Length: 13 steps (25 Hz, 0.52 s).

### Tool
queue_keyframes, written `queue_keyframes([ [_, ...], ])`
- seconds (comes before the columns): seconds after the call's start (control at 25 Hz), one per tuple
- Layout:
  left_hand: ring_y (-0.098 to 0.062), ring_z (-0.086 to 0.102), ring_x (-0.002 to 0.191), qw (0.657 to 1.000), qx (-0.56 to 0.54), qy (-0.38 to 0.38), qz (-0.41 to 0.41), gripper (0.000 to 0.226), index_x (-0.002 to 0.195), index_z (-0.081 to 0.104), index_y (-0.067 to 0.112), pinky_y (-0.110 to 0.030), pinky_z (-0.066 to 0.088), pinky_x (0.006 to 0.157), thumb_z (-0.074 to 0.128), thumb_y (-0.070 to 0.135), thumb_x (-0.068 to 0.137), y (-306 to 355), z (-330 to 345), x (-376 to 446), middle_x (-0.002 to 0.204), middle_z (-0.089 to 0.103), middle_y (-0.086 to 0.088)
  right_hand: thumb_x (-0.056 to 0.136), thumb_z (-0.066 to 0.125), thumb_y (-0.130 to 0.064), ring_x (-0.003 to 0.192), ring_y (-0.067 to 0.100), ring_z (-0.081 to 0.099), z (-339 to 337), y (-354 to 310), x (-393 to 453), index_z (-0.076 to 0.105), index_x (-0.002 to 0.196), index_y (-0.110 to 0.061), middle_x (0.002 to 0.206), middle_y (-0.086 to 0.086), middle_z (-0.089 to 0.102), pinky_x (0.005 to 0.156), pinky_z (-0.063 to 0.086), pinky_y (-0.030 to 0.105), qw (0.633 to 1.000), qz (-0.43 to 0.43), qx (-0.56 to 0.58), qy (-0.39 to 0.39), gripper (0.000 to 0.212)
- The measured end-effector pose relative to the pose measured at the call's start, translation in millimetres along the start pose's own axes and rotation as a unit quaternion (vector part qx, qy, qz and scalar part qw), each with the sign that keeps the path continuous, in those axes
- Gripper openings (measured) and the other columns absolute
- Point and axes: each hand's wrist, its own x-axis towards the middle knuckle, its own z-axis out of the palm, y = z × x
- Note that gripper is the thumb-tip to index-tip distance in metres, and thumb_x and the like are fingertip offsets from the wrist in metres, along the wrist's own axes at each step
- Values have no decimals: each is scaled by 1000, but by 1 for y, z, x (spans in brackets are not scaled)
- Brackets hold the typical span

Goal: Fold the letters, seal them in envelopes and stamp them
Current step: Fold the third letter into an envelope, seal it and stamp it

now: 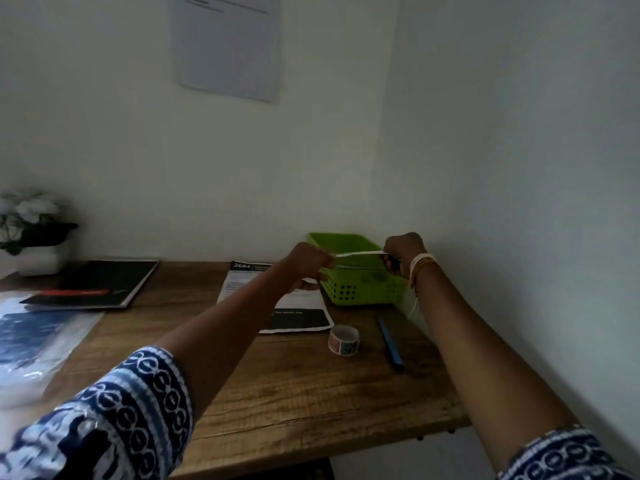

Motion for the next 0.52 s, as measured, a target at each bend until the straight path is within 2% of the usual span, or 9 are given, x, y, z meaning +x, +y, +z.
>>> queue_keyframes([
  [0.12,-19,61,85,996,76,7,51,29,121,61,10,-28,49,61,55,22,95,-7,-3,-1,114,64,-7,82,48,7,42,22,44,5,9,14,48,51,0,44,13,47,43,36,26,999,-6,-28,21,31],
  [0.16,-21,61,90,993,99,8,64,28,120,61,10,-28,49,61,54,22,96,-9,-5,-2,115,63,-8,82,50,5,44,24,47,9,12,14,52,55,2,47,15,49,46,39,29,998,-12,-52,26,27],
  [0.24,-21,61,93,988,133,10,81,28,119,62,10,-28,50,61,53,22,96,-14,-7,-3,116,63,-9,82,55,-3,65,32,62,17,14,11,62,81,7,72,23,61,60,49,37,990,-41,-125,42,12],
  [0.28,-21,61,94,985,151,12,87,28,119,63,9,-28,51,61,53,22,96,-17,-7,-5,116,63,-10,83,58,-8,86,36,65,21,16,9,63,100,5,93,25,65,73,52,39,982,-60,-169,54,22],
  [0.32,-22,61,94,979,179,11,94,29,120,62,8,-28,51,60,53,22,96,-18,-8,-8,116,63,-10,84,59,-12,103,38,62,23,17,3,60,112,2,112,24,63,84,51,39,972,-75,-211,66,31],
  [0.36,-23,62,94,971,214,11,108,29,119,63,7,-28,51,61,53,22,96,-20,-10,-10,115,63,-11,86,59,-16,113,38,58,24,16,-5,58,118,0,123,22,59,90,49,39,964,-86,-240,75,36],
  [0.44,-23,62,95,941,305,13,146,28,115,66,4,-31,52,69,56,21,94,-24,-19,-17,114,66,-12,88,58,-24,119,38,55,26,18,-11,56,122,-4,130,20,55,95,47,40,951,-101,-278,89,40],
  [0.52,-24,63,105,913,375,15,160,28,113,68,5,-36,51,90,58,22,93,-27,-30,-30,116,67,-12,90,53,-37,123,38,49,30,22,-18,54,127,-6,136,20,46,100,42,41,936,-96,-324,97,49],
])
